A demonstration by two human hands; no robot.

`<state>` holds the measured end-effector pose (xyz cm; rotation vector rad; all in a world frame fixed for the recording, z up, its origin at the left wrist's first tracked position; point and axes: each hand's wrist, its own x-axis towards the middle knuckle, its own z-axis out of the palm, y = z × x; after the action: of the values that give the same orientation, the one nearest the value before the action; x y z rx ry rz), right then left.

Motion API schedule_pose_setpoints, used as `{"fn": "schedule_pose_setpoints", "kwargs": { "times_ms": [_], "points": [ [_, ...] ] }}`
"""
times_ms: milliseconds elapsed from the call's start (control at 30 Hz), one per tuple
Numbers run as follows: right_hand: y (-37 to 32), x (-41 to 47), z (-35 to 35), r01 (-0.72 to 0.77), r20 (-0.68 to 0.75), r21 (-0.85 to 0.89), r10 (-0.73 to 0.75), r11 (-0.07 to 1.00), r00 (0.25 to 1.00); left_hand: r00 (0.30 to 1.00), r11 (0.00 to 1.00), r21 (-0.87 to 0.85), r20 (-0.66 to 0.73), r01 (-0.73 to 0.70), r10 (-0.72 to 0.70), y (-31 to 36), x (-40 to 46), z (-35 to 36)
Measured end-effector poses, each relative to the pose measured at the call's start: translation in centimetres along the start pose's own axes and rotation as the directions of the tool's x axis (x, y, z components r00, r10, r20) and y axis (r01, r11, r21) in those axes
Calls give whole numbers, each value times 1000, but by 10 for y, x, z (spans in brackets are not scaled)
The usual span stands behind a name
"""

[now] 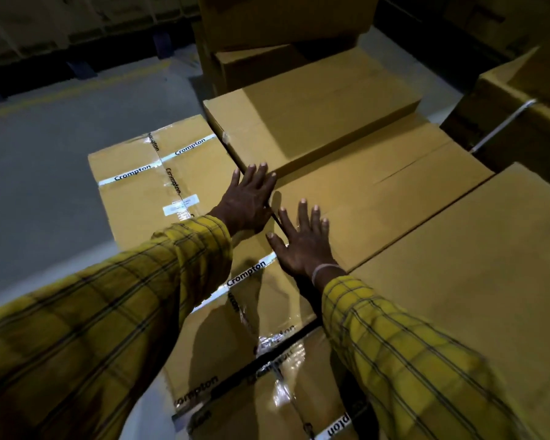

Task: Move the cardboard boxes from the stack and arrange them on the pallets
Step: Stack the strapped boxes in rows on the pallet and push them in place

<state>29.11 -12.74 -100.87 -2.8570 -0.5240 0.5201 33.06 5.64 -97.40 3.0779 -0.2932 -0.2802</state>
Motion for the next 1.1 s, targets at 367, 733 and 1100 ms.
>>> {"fn": "schedule_pose_setpoints", "kwargs": {
  "times_ms": [367,733,1100],
  "points": [
    [149,-202,-57,-51,-151,-129,31,990,988,972,954,-189,-72,-233,223,199,-99,17],
    [260,-365,-5,-179,-62,-39,177,983,982,985,994,-90,155,-66,80,270,-127,26],
    [315,-428,-34,-148,58,1,148,989,987,912,970,-69,329,-235,245,407,-191,15]
  ]
}}
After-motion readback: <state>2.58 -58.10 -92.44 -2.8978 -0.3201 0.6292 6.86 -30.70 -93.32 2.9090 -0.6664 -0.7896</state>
